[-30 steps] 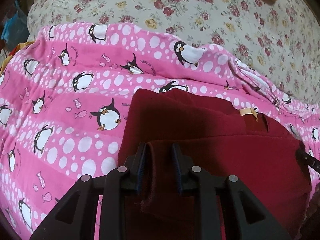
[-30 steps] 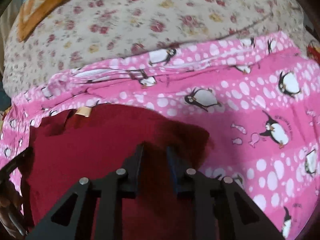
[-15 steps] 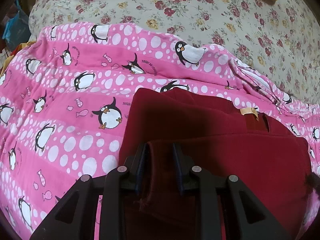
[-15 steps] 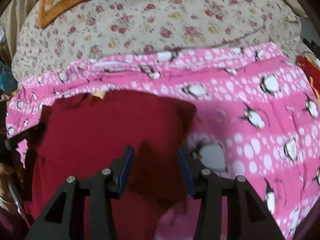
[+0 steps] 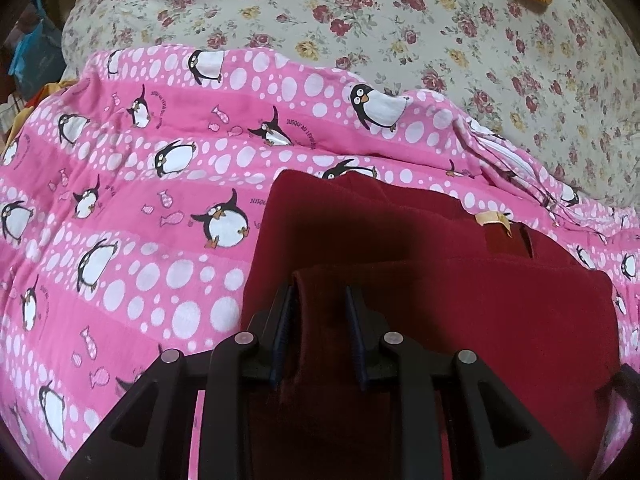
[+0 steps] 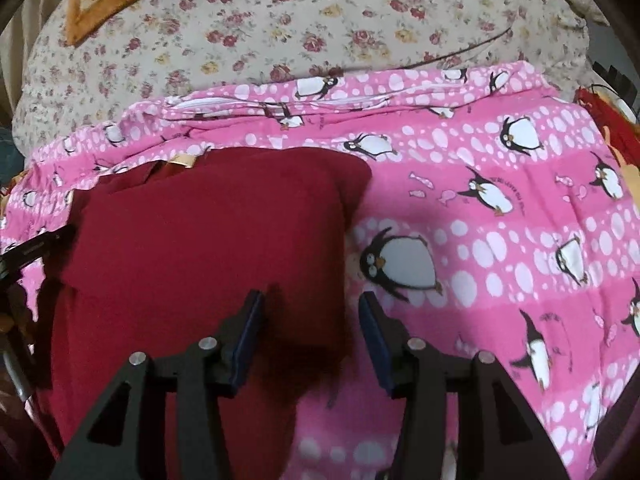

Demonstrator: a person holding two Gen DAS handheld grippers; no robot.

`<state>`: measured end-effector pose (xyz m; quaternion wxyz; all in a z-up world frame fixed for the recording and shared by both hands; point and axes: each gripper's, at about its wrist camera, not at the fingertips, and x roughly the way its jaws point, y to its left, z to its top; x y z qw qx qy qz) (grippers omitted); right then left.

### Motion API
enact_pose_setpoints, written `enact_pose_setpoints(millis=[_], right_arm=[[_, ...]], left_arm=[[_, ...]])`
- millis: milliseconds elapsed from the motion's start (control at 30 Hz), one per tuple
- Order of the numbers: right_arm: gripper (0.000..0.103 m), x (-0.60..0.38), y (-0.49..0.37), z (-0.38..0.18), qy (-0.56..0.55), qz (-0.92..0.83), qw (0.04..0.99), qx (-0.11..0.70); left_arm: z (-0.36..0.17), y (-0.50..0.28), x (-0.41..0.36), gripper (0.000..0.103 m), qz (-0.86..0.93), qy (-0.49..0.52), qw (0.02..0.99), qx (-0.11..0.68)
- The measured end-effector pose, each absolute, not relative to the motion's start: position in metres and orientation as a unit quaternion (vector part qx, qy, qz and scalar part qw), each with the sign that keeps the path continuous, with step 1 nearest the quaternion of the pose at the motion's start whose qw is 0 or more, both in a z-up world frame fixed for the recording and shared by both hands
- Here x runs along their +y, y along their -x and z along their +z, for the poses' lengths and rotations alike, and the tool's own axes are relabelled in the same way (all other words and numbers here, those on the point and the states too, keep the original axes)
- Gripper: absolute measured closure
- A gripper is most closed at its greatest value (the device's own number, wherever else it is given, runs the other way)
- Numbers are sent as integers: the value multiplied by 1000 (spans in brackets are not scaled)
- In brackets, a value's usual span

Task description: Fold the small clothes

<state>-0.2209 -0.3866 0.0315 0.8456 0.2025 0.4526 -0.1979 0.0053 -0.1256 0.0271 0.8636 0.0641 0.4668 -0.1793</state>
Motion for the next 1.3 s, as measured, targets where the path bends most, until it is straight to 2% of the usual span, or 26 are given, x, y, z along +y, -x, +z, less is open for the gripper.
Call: enact_pose_setpoints(millis=[133, 567, 933, 1000, 1200, 1300], right_arm=[[44, -357, 234, 41, -213, -138, 856, 450], [40, -189, 257, 16, -200, 168, 820, 509], [38, -88, 255, -9, -179, 250, 783, 541], [34, -72, 253, -7, -168, 257, 785, 538], [34, -32, 259, 7, -192, 329, 769, 514], [33, -22, 267, 14, -168, 350, 771, 504]], left_arm=[[34, 13, -119, 97, -186, -67, 862, 466], [54, 92, -45, 97, -214, -68, 830, 510], [45, 135, 7, 97, -203, -67, 827, 521], [46, 139, 10, 97, -204, -67, 826, 522], [53, 150, 25, 97, -217, -49, 820, 528], [53, 159, 28, 97, -233, -42, 811, 535]])
